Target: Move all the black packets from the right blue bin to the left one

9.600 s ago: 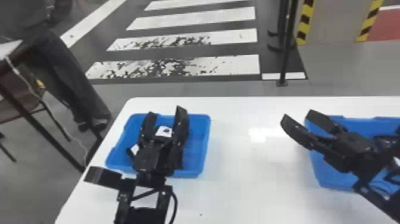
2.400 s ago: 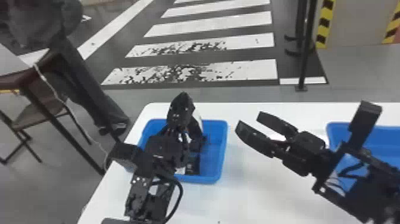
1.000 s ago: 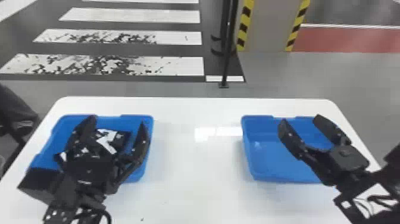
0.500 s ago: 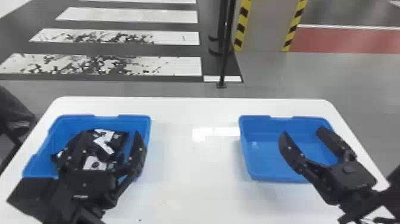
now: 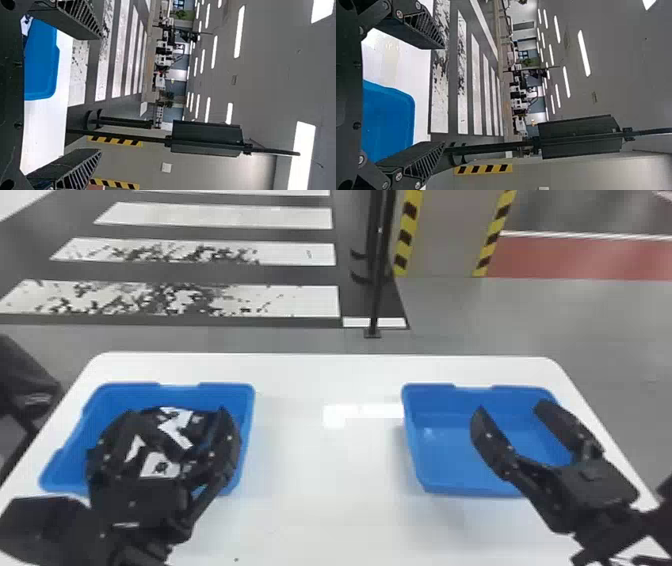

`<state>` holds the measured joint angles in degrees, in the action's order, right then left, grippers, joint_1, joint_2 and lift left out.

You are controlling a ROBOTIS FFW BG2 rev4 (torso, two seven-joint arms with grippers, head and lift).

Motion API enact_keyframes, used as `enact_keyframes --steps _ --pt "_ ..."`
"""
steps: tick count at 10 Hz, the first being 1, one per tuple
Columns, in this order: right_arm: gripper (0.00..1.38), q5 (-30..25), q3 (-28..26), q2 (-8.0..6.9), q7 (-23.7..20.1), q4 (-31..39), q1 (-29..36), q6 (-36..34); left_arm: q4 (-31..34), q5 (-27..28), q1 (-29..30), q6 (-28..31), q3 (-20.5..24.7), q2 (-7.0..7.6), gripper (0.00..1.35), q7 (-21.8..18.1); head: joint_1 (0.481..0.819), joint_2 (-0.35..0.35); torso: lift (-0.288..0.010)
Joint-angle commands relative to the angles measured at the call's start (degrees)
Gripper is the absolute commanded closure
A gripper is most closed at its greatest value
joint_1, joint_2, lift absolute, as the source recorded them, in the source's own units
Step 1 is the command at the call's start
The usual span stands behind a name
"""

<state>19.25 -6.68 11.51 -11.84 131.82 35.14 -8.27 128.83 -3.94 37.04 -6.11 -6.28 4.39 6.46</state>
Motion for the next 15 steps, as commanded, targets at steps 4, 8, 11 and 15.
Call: enact_keyframes --steps 4,8,11,15 --pt "0.18 1.20 0.28 0.00 1.20 1.00 0.43 0.26 1.45 -0.74 0.78 -0.93 0.00 0.00 0.02 0.66 0.695 -0.035 -0.140" --pt "0.18 0.98 0.28 0.00 1.55 1.84 0.71 0.68 1.74 -1.09 1.35 -2.19 -0.11 0.00 0.03 1.36 0.695 -0.029 -0.140" --pt "0.18 1.43 0.28 0.00 1.73 1.14 0.43 2.09 1.74 -1.20 1.06 -3.18 -0.34 0.18 0.05 1.36 0.695 -0.033 -0.140" --pt "0.18 1.89 1.08 0.09 1.73 0.01 -0.27 3.21 1.74 -1.43 0.92 -3.74 -0.23 0.26 0.06 1.36 0.695 -0.033 -0.140"
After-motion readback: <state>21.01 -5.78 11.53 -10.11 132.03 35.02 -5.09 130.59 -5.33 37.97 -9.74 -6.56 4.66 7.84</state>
